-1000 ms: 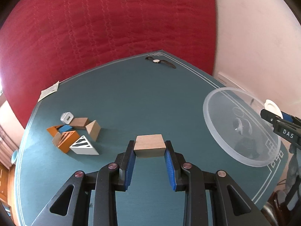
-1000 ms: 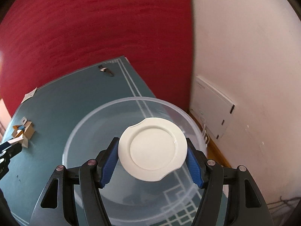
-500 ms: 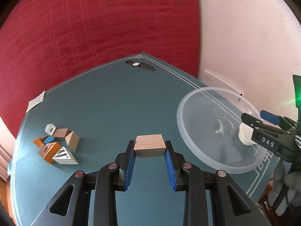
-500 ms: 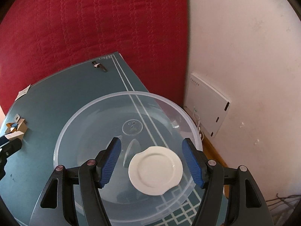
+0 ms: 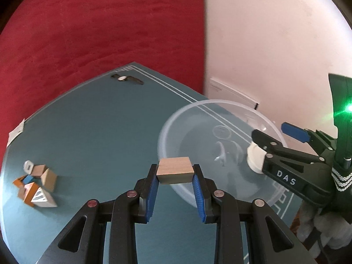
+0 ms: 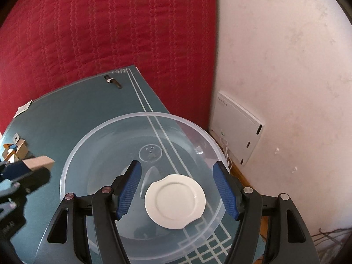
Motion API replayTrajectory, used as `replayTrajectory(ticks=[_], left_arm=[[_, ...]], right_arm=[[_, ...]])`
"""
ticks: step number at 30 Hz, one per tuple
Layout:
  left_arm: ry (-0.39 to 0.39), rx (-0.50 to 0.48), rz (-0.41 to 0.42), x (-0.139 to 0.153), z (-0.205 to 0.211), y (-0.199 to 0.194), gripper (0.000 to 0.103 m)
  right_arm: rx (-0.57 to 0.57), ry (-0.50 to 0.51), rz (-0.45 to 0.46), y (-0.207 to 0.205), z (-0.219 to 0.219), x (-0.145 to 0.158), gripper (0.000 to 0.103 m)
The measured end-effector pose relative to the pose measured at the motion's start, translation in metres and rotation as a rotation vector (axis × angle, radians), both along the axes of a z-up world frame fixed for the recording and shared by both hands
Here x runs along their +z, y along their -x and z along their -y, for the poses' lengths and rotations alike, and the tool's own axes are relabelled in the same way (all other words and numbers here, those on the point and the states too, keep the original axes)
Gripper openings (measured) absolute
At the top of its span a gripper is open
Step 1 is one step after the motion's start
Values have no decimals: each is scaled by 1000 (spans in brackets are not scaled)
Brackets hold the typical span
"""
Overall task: Organize rigid objects
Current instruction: 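Open the right gripper over the tub while the left releases the wood block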
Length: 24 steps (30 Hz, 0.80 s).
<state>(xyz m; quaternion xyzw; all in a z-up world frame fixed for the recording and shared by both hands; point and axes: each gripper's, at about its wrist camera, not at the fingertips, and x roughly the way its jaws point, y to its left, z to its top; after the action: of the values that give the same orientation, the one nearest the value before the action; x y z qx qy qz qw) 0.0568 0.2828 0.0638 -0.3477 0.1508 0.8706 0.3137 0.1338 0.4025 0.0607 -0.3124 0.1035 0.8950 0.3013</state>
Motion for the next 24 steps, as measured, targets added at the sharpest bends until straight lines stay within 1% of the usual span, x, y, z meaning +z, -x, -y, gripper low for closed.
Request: replayTrajectory(ticks=[7,9,10,11,13,18,22,24], left_arm=[[-1,-51,2,-1,-14,-4,32],[-5,-55,13,-1,-16,-5,37],[-10,-58,23,-2,-17,-4,46],[-17,-58,32,-2,-16,-4,59],[-34,-50,36,-3,-14,-4,72],[-23,-26,40,-4,-8,-8,78],[-7,6,10,-7,-4,-7,90],[0,20,4,-8,-2,-6,92]], right_arm=[[-11,-8,-11,1,-3,2,69],[-13,-8,-13,0,-2,2,69],[-12,-8,-13,0,-2,2,69],[-12,-8,-11,1,-2,3,69],[-8,-9,-8,1,-1,2,69],[-4,-15,-10,2,-1,3,69],[-1,-16,-5,2,0,2,69],[1,-16,-3,3,1,2,69]])
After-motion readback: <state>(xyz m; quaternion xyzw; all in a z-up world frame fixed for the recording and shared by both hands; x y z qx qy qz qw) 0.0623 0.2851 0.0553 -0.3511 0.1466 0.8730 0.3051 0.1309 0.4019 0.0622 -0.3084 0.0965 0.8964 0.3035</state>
